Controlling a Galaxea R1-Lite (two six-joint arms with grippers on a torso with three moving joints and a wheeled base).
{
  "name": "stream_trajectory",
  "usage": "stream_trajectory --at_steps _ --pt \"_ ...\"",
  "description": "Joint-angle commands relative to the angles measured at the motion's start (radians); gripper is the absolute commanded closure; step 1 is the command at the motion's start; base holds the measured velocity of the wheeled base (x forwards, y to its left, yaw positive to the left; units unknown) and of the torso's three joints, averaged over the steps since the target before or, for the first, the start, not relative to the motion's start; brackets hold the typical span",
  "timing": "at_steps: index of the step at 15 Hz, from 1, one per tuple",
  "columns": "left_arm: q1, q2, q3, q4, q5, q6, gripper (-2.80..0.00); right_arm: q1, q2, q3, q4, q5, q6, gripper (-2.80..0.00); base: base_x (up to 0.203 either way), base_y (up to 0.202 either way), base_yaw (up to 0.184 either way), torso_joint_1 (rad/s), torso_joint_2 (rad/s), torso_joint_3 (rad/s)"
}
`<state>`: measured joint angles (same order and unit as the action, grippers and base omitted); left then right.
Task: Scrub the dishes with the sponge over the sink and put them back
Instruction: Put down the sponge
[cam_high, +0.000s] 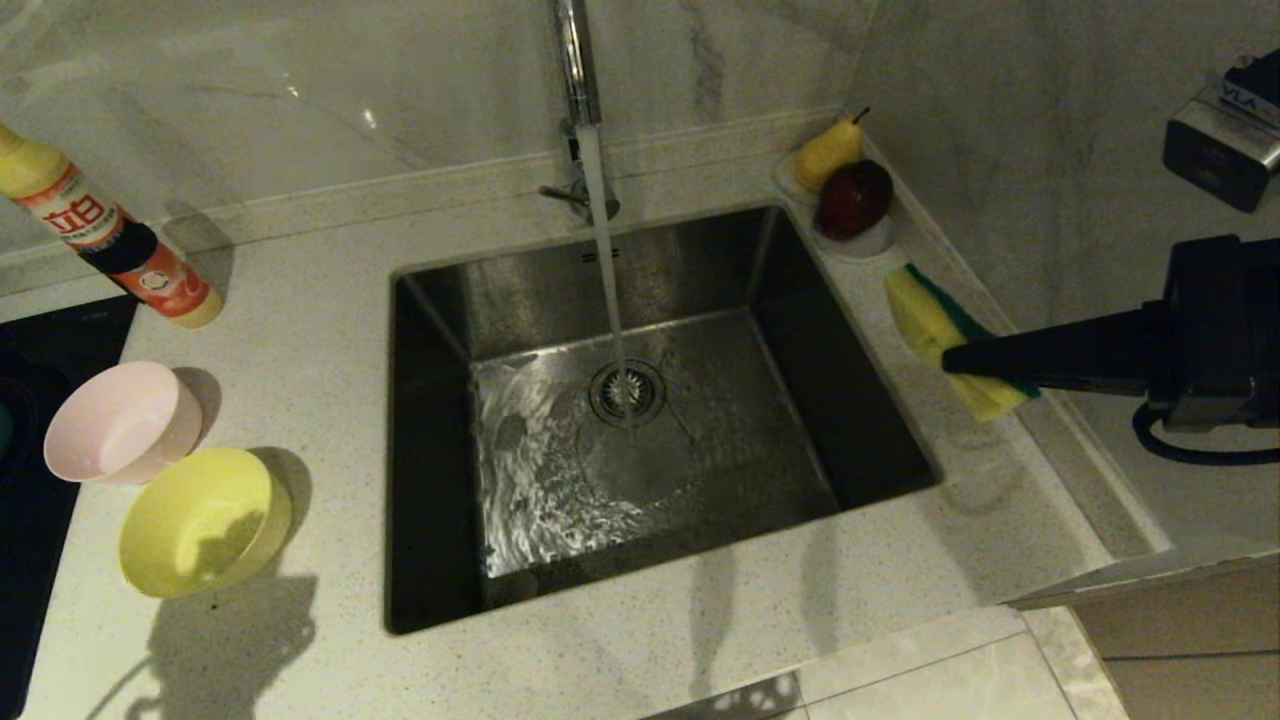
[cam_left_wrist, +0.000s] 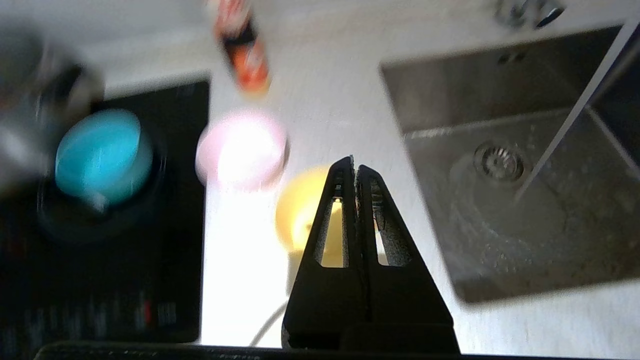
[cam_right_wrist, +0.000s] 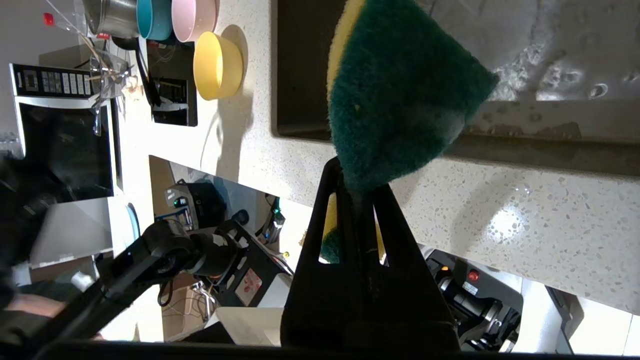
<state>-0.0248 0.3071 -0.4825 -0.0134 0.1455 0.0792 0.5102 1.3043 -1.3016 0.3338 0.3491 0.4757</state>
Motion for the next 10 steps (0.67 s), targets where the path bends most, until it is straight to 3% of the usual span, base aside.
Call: stream_trajectory --at_steps 1,4,7,10 --pt "0.018 -0.189 0.094 0.023 0.008 -0.014 0.0 0.001 -0.003 0.0 0.003 0.001 0.0 0.0 0.0 0.0 0.0 0.0 0.0 0.0" --pt "0.022 -0.31 0.226 0.079 0.036 -0.02 0.0 0.004 -0.017 0.001 0.004 0.002 -0.002 0.0 0.0 0.0 0.0 0.0 0.0 0.0" --pt "0.022 -0.307 0.414 0.024 0.049 -0.004 0.0 0.011 -0.03 -0.012 0.011 -0.004 -0.003 0.0 0.0 0.0 0.0 0.0 0.0 0.0" --pt "0.023 -0.307 0.463 -0.032 -0.071 -0.036 0.0 0.008 -0.038 -0.004 0.013 -0.021 -0.064 0.0 0.0 0.0 0.0 0.0 0.0 0.0"
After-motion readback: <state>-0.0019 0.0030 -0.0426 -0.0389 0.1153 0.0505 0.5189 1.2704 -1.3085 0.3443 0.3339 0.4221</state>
